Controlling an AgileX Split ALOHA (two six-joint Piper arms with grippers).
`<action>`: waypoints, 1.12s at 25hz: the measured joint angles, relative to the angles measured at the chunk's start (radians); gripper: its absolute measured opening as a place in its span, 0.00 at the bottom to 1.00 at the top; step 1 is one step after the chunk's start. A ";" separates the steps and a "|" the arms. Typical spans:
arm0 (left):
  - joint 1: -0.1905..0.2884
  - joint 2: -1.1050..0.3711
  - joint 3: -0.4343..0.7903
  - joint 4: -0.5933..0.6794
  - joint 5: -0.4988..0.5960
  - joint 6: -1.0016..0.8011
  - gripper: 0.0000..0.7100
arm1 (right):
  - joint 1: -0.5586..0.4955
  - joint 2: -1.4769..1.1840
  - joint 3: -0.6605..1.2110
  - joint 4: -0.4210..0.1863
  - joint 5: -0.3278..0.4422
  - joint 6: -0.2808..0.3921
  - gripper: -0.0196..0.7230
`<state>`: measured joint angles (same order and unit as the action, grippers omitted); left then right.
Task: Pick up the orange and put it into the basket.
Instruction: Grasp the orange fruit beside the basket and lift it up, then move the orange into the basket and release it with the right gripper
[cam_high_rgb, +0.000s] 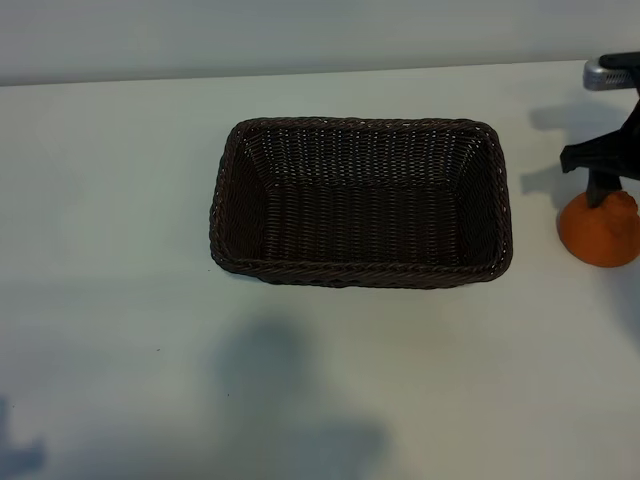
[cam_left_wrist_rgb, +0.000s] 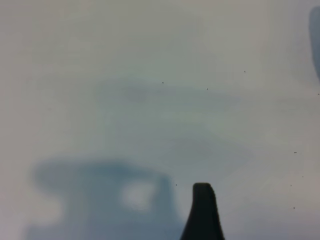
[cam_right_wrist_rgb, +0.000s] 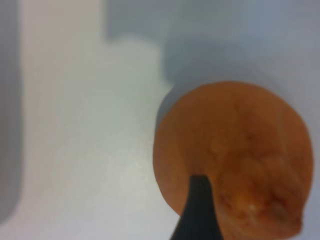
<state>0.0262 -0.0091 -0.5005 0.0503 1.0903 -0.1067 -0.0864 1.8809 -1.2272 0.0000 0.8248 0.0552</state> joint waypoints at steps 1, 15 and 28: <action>0.000 0.000 0.000 0.000 0.000 0.000 0.80 | 0.000 0.013 0.000 0.000 -0.002 -0.001 0.77; 0.000 0.000 0.000 0.000 0.000 0.003 0.80 | 0.000 0.063 -0.008 0.000 0.010 -0.013 0.15; 0.000 0.000 0.000 0.000 0.000 0.003 0.80 | 0.000 -0.111 -0.166 0.000 0.238 -0.032 0.14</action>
<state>0.0262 -0.0091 -0.5005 0.0503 1.0903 -0.1038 -0.0864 1.7701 -1.3927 0.0000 1.0631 0.0233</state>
